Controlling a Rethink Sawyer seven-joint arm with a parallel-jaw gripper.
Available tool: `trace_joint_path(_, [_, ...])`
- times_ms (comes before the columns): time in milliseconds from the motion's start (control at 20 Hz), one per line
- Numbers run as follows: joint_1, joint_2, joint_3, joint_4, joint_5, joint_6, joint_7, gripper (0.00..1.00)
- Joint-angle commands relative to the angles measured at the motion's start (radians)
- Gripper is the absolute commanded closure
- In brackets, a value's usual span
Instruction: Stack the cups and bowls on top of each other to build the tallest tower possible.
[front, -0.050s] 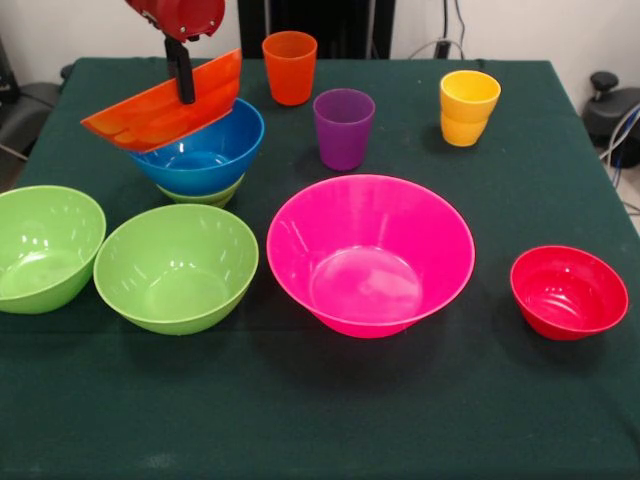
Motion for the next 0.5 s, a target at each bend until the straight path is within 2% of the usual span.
trace_joint_path(50, [0.021,0.04,0.017,-0.035,-0.029,0.107,-0.193,1.0])
trace_joint_path(400, [0.024,0.041,0.018,-0.034,-0.03,0.112,-0.196,1.0])
trace_joint_path(450, [0.023,0.041,0.019,-0.033,-0.029,0.115,-0.198,0.0])
trace_joint_path(500, [0.024,0.041,0.019,-0.032,-0.029,0.116,-0.199,0.0])
